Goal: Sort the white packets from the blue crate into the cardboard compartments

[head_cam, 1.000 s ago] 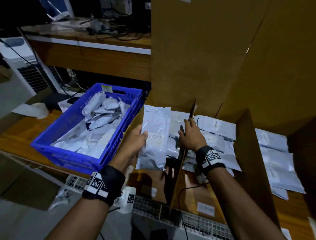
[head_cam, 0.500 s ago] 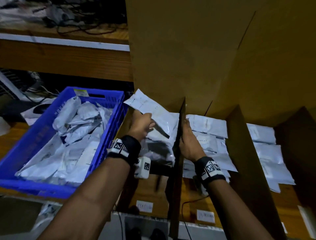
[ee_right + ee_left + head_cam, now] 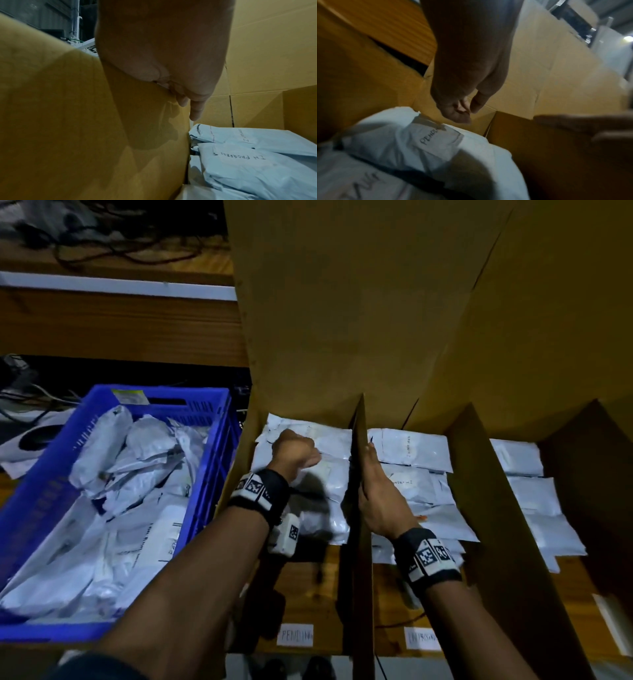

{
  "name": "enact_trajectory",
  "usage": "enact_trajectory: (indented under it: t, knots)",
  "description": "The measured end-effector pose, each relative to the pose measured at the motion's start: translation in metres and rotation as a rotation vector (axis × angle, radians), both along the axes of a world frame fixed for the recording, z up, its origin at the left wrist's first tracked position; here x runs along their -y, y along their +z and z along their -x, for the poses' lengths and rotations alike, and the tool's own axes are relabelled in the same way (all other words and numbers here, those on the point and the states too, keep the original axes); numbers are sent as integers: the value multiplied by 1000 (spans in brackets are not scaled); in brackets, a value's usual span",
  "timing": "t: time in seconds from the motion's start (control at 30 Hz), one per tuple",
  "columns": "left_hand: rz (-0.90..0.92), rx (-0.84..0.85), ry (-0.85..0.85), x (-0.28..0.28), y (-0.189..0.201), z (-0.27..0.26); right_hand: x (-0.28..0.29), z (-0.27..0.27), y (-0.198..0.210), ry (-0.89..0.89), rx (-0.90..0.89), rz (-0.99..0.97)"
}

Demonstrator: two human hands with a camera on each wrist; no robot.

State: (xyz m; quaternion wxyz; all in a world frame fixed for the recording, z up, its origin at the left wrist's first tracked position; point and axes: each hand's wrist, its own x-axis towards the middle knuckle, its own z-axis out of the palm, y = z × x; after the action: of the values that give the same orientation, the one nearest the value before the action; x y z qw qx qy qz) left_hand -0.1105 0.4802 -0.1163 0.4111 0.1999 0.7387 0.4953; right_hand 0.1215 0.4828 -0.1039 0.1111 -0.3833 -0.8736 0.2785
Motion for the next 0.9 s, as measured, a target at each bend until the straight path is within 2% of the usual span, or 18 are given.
enact_trajectory:
  t: [0.1, 0.13, 0.2, 0.23, 0.3, 0.47, 0.57, 0.67, 0.77, 0.9]
  knots:
    - [49, -697, -204, 4, 2, 1, 3, 3, 2, -8, 6, -3]
    - [57, -838, -291, 2, 1, 2, 3, 3, 3, -12, 11, -2]
    - [237, -975, -532, -2, -4, 1, 3, 3, 3, -12, 25, -6]
    - [343, -977, -661, -4, -7, -2, 3, 3, 4, -13, 36, -8]
    - [495, -936, -811, -10, -14, -4, 3, 4, 5, -20, 63, -5]
    - [607, -945, -862, -23, -21, -9, 3, 6, 2, -36, 103, -14]
    - [554, -962, -833, -17, -6, -12, 2, 7, 0, -45, 121, -38]
    - [392, -1002, -741, 7, 19, -17, 3, 6, 6, -45, 125, -30]
    - [195, -1026, -588, 47, 49, -23, 8, 9, 15, -64, 169, -50]
    - [149, -1034, -461, 123, 89, -24, 22, 15, 24, 1, 218, -204]
